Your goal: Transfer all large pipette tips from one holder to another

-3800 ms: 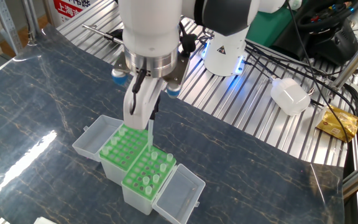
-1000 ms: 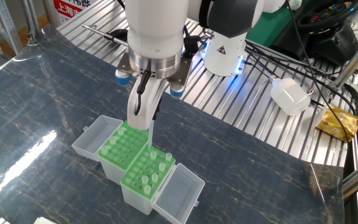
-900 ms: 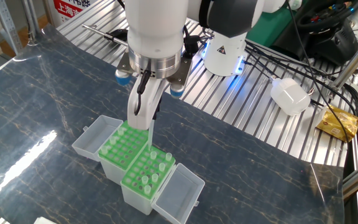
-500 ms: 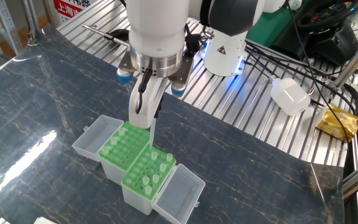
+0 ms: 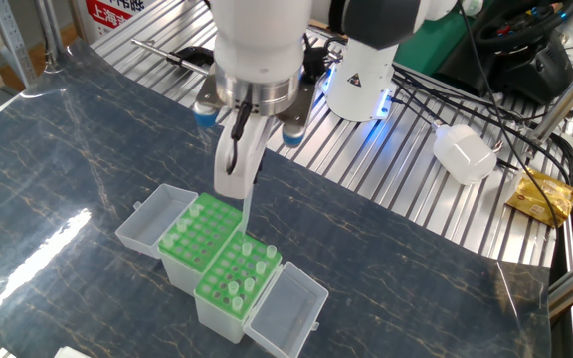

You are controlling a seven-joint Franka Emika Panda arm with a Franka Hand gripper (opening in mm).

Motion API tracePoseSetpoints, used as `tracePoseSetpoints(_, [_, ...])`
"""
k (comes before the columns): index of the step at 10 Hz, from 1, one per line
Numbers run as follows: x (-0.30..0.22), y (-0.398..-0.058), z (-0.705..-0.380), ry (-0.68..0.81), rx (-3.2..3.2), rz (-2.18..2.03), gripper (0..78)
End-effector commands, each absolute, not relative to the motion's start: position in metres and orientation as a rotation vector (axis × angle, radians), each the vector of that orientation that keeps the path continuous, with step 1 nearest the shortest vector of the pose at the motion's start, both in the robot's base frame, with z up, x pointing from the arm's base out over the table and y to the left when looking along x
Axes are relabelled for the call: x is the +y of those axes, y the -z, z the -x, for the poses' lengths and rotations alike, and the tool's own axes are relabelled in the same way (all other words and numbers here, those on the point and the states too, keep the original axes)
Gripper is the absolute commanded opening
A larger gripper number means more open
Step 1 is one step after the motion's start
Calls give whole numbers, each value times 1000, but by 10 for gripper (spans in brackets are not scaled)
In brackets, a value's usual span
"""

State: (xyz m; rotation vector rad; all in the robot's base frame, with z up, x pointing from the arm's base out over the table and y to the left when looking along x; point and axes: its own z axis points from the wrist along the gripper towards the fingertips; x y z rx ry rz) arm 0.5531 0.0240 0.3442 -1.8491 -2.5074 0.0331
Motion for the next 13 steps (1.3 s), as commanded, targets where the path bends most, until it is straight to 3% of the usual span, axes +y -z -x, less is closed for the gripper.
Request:
tracePoseSetpoints(1, [25,-345,-552,-28,-2518,1847,11])
tracePoseSetpoints(13, [17,-338,-558,7,-2523,1865,11])
